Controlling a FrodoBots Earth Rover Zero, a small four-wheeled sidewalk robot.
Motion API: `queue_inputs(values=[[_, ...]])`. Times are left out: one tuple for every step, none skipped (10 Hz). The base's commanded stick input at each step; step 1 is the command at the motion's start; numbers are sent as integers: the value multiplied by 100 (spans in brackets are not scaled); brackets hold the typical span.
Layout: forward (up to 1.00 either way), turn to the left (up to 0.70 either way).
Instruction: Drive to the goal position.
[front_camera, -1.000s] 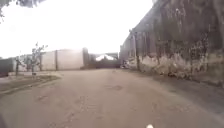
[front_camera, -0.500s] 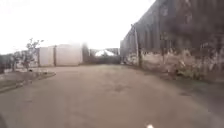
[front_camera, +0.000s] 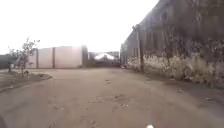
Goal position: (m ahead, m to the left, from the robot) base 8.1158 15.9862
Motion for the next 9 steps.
queue_inputs(values=[[70, 0], [70, 0], [70, 0], [70, 0], [70, 0], [70, 0], [70, 0], [70, 0], [70, 0]])
